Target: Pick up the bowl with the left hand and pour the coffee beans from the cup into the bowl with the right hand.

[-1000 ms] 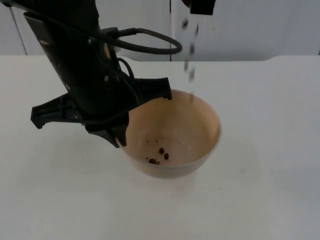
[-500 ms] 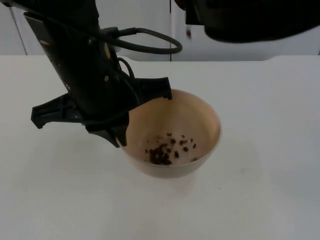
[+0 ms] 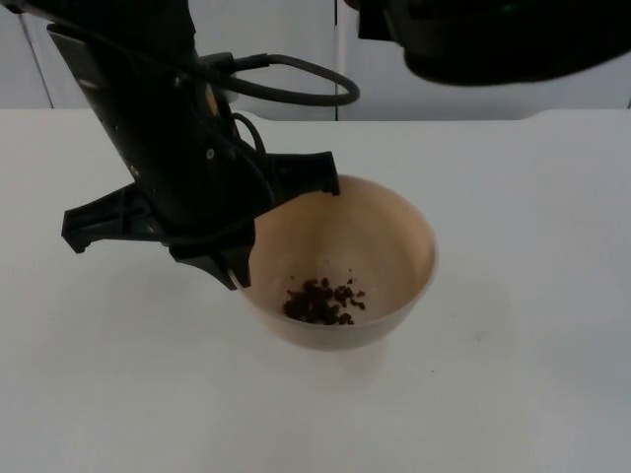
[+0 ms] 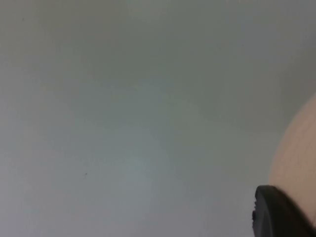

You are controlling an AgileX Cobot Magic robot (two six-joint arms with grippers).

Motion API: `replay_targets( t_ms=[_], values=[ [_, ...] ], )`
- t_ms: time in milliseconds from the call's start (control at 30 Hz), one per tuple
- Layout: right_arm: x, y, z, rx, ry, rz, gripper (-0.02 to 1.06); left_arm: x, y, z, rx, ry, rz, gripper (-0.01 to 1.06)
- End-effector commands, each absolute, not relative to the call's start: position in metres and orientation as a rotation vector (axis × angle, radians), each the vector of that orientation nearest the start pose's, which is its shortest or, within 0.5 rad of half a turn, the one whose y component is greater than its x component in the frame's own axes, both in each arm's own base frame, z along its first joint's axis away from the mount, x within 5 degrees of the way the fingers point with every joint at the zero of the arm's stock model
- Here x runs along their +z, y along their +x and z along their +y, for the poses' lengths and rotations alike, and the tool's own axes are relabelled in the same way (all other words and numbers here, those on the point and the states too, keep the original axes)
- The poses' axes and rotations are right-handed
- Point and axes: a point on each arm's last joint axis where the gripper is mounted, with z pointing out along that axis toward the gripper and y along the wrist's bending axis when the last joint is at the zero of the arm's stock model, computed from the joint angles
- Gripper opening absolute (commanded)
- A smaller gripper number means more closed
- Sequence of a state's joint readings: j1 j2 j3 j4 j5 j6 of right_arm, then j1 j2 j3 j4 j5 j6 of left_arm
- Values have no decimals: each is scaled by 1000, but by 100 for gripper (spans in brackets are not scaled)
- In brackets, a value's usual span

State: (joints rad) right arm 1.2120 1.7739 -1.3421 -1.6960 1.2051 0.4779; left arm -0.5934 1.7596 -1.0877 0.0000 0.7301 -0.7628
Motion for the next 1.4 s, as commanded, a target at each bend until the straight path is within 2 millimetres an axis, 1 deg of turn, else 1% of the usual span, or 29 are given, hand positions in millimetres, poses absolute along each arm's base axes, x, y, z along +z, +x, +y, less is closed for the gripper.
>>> replay_targets(
  t_ms=[0,700,1167,1267,1367],
  values=[
    [333,207,318,-1094,-1104,1234,0,192,277,-190,-280,-269,2905,0],
    [334,207,318,-1094,-1096,1220,0,192,277,-190,-280,-269,2905,0],
    [324,208,314,-1040,-1107,1367,0,192,277,-190,-278,-269,2907,0],
    [322,211,311,-1032,-1097,1401,0,192,277,-190,-278,-269,2907,0],
    [322,218,302,-1014,-1066,1478,0,192,277,-190,-278,-269,2907,0]
  ],
)
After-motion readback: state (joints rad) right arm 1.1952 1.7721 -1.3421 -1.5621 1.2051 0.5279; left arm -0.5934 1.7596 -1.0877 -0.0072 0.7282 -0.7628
